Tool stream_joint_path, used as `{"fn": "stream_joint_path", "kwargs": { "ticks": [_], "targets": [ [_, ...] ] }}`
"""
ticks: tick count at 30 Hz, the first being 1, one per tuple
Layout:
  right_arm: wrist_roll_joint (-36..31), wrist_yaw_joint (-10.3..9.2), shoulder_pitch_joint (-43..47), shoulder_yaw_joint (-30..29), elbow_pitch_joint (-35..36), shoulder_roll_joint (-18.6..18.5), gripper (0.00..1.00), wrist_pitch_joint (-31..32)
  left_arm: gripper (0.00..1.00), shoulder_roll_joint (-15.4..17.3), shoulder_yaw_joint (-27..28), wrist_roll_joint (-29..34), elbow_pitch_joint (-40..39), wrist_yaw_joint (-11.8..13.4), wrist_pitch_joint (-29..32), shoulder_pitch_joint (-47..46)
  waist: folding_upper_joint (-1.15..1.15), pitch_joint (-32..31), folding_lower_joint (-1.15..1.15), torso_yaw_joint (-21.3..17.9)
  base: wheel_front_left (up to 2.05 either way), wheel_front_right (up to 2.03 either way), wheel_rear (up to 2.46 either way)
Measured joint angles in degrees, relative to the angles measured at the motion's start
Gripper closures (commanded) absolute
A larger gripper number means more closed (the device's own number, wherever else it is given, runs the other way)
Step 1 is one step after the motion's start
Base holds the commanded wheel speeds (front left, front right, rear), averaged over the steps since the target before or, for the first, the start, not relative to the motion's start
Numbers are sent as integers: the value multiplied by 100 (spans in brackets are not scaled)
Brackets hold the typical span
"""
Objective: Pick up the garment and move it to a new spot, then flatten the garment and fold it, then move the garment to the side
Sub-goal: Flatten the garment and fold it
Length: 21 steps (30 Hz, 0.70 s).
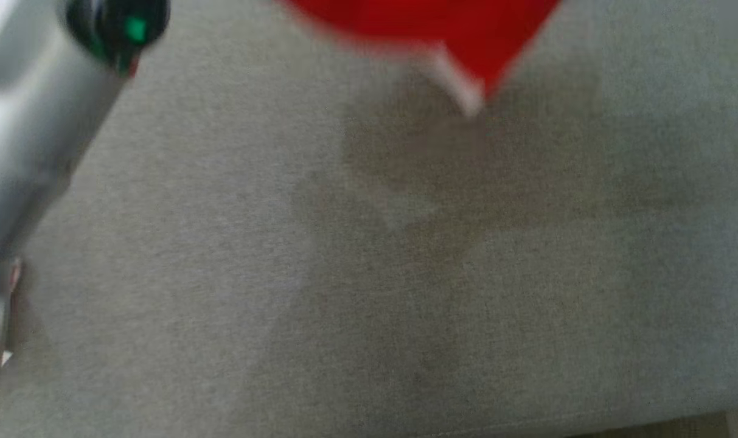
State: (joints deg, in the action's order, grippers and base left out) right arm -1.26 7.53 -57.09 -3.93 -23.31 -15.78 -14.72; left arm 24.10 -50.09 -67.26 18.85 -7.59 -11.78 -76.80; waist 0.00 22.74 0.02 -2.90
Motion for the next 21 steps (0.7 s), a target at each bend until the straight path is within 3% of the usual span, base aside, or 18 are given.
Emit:
{"fn": "stream_joint_path", "kwargs": {
  "ticks": [4, 9, 15, 21],
  "targets": [
    [-67, 0, -475, -56, 103, -159, 100, -1, 100, -313, 88, 74, 278, 0, -204, -596, 0, 268, 0, -121, 0, 0, 0],
    [-83, 0, -365, -89, 374, -163, 100, -9, 100, -312, 43, 77, 275, 0, -268, -282, 0, 320, -2, -197, 0, 0, 0],
    [41, 0, 638, -82, 669, -89, 100, -15, 100, -172, 215, 379, -162, 0, -268, 1170, 0, 301, -2, -88, 0, 0, 0],
    [192, 1, 2197, -210, 1056, 215, 100, -15, 100, -103, 797, 1174, -906, -1, -267, 3159, 0, 37, -3, 32, 0, 0, 0]
  ]
}}
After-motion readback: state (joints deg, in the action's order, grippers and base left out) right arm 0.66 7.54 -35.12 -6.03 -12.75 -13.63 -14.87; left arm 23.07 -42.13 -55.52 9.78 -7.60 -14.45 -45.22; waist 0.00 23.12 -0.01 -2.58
